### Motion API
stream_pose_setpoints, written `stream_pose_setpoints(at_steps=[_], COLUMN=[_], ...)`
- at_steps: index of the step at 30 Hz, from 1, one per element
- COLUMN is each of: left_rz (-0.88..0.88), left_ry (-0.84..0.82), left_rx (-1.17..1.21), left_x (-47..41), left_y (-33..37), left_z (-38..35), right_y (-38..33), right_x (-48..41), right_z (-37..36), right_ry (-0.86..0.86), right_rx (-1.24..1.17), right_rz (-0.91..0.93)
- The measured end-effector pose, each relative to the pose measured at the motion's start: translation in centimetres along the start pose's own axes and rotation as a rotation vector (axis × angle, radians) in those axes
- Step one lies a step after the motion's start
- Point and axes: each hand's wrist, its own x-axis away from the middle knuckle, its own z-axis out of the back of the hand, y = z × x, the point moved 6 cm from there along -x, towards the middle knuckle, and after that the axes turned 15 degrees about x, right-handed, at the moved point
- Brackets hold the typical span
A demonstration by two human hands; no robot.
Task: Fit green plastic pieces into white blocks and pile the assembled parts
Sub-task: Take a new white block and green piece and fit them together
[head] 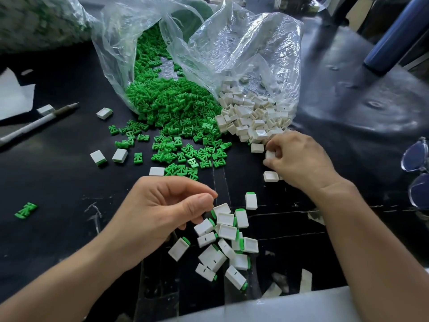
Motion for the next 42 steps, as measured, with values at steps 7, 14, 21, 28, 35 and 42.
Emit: stream_pose_setpoints(at_steps=[7, 14, 21, 28, 35, 42], left_rz=[-0.015, -0.114, -0.128, -0.068, -0.053, -0.023], left_ry=[0.013, 0.079, 0.044, 0.118, 0.130, 0.141], left_rx=[0.019, 0.025, 0.033, 0.012, 0.026, 0.053], left_x=[-0.2, -0.5, -0.5, -0.4, -0.3, -0.4], left_y=[0.0, 0.3, 0.6, 0.3, 0.3, 0.1], left_z=[0.0, 0.6, 0.1, 0.2, 0.1, 0.3], right_y=[-1.7, -7.6, -8.6, -6.9, -8.5, -9.0], right_x=[1.3, 5.0, 5.5, 3.4, 3.0, 3.2], right_z=[1.0, 0.8, 0.3, 0.4, -0.5, -0.3], right_ry=[-0.002, -0.513, -0.559, 0.113, 0.126, 0.111], right_rx=[-0.521, -1.088, -1.084, -0.398, -0.118, -0.070], right_rz=[0.142, 0.422, 0.436, 0.329, 0.454, 0.501])
